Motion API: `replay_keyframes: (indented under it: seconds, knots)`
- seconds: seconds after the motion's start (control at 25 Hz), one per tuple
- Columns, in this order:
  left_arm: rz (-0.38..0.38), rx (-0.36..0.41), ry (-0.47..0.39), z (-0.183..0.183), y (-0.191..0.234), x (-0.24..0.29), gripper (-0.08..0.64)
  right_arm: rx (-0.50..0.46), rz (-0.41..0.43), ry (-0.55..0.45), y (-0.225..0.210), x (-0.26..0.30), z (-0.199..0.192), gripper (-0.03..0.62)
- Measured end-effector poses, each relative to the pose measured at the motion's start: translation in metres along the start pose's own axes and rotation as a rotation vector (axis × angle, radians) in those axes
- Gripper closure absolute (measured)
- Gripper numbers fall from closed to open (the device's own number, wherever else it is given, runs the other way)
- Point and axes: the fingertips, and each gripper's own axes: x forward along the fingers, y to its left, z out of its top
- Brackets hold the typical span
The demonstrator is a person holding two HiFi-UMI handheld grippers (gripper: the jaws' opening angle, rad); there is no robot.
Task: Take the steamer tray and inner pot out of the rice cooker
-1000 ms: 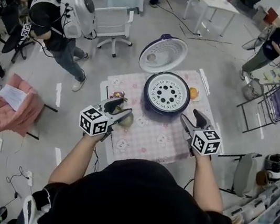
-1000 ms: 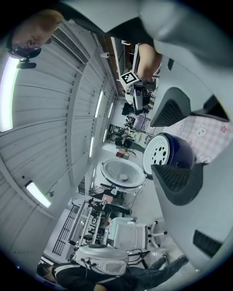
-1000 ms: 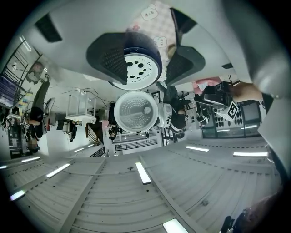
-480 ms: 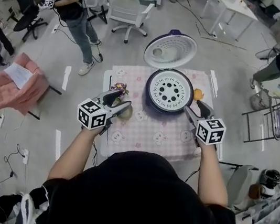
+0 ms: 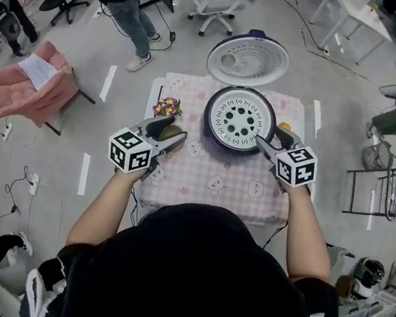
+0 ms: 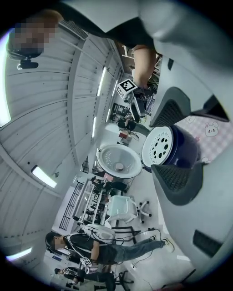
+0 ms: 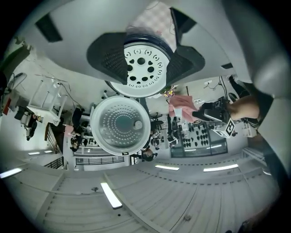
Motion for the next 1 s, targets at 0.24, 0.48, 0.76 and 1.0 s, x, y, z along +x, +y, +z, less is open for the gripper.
replay_keyframes:
  seconds: [0.24, 0.48, 0.76, 1.0]
  knots:
    - [0.051, -0.033, -0.01, -0.01, 0.0, -0.001, 0.295, -0.125, 0.135, 0.107, 0.012, 0.033, -0.01, 0.314]
    - [0.096, -0.068, -0.001, -0.028, 0.001, -0.014, 0.295, -0.178, 0.266, 0.218, 0.034, 0.066, -0.025, 0.314]
    - [0.16, -0.116, 0.006, -0.047, 0.013, -0.04, 0.295, -0.216, 0.381, 0.33, 0.06, 0.097, -0.046, 0.333]
    - [0.202, -0.147, 0.006, -0.058, 0.019, -0.06, 0.295, -0.26, 0.446, 0.455, 0.077, 0.109, -0.069, 0.348]
